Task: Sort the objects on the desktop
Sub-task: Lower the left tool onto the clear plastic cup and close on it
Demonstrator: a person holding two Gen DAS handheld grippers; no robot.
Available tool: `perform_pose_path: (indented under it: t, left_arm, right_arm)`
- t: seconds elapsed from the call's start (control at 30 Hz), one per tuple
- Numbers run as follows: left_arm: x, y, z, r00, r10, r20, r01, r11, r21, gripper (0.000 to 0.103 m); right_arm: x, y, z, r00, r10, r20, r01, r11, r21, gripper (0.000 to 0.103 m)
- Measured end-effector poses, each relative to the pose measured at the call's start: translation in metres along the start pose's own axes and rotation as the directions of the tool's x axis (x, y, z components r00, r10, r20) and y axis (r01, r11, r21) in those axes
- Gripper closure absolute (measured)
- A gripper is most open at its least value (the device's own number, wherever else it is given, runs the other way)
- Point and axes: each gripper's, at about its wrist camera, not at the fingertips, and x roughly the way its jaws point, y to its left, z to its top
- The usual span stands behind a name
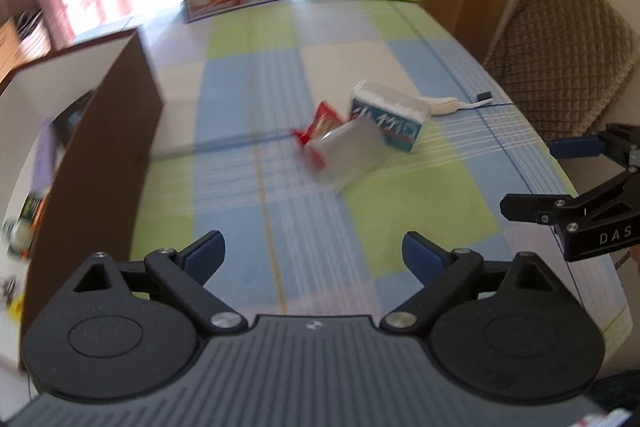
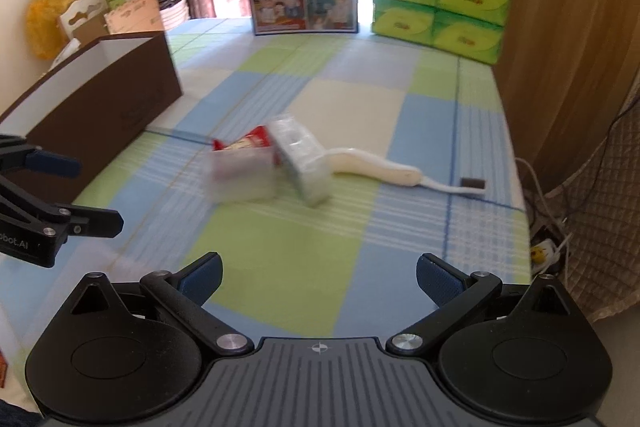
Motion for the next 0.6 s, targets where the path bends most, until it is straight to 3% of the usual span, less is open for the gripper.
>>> perform_pose_path:
  t: [0.27,0.47,0.6]
  left_arm:
    - [0.045,-0.013,0.032,0.998,-0.057,0.027,0.052,0.986,0.16,0.013]
    - [0.079,-0.027,0.049,0.995,-0.086,0.046,0.066,0.945,0.319,0.016]
    - [0.101,-0.031,0.054,0.995,-0.099,0.023,0.082,0.915,0.396,0.027]
  right_arm:
    - [0.028,-0.033,0.008,0.999,-0.039,-0.002,0.038,0.997,-0.067,0.003]
    - [0.056,-0.06,0.017,0.999,-0.028,-0.025,0.025,0.99,-0.136,0.011]
    - [0.07,-0.073,0.023,0.999,-0.01,-0.032,0.005,0.986,-0.165,0.015]
